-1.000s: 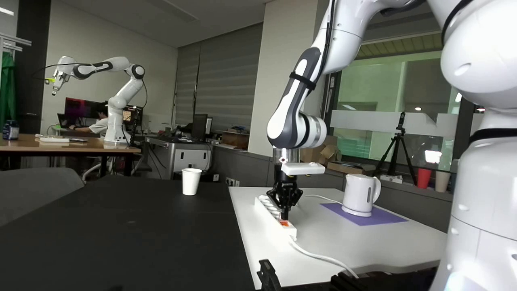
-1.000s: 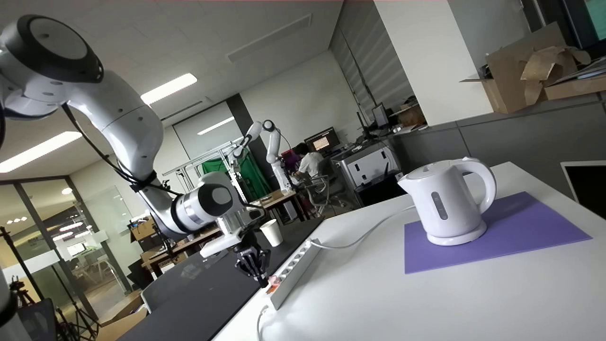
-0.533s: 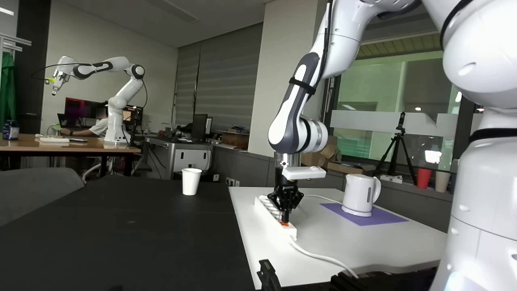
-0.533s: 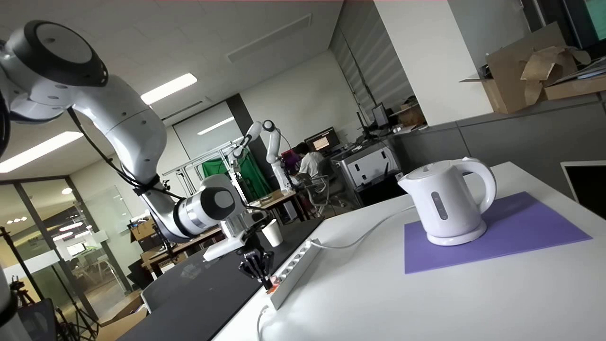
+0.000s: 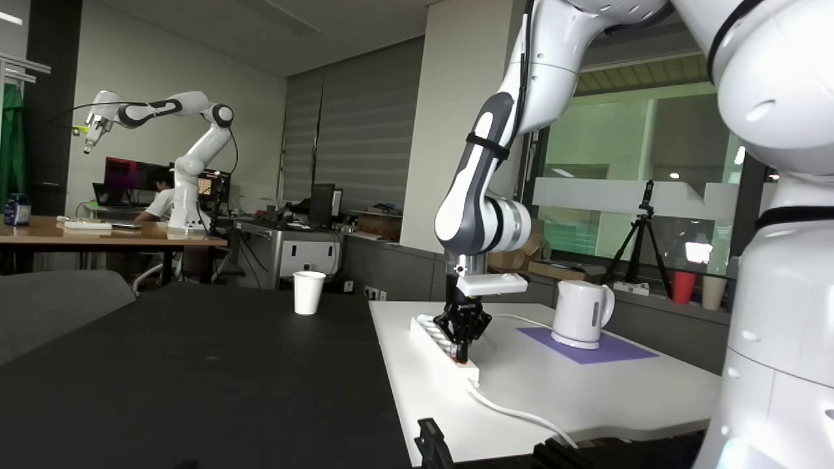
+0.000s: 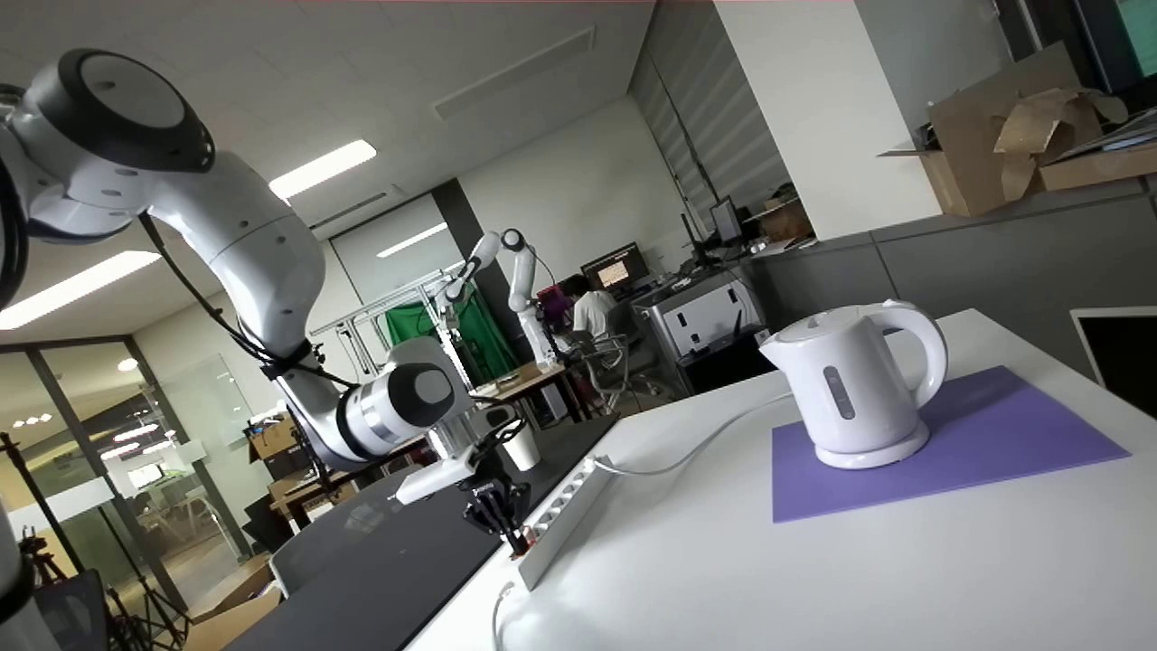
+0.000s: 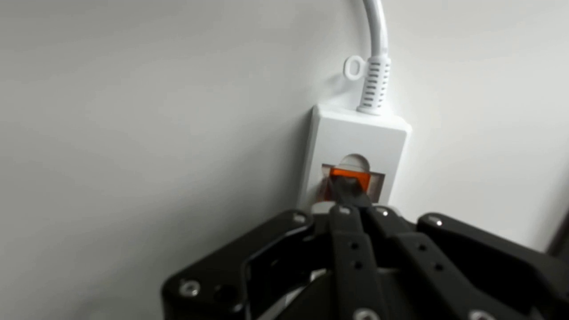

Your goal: Press the adapter switch

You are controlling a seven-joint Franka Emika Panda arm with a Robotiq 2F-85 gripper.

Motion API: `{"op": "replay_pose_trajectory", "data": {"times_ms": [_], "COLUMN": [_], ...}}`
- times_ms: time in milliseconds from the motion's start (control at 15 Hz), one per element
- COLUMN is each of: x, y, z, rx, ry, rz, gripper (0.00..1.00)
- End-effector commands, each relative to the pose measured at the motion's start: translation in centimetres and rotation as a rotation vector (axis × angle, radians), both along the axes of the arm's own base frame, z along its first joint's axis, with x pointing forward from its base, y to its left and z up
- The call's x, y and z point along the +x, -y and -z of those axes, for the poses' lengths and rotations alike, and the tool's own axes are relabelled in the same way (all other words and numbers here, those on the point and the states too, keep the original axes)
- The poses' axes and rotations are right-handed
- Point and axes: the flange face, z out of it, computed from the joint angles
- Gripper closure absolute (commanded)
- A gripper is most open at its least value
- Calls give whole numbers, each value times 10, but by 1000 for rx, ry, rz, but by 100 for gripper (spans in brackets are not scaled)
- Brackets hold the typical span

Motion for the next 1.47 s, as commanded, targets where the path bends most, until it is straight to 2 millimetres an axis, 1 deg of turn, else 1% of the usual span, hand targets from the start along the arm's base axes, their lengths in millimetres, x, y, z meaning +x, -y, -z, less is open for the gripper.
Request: {"op": "replay_pose_trajectory", "data": {"times_ms": [0,133,400,600,867,1133,1333,1400], "x": [4,4,4,6,11,15,17,18], "y": [-1,1,9,20,41,50,52,52], "z": [3,7,14,20,29,36,34,27], "rx": [7,15,53,102,169,211,234,242], "ry": [56,66,25,-11,-40,-60,-69,-60], "rz": [31,35,66,104,161,185,192,190], "gripper": [100,100,100,100,100,100,100,100]}}
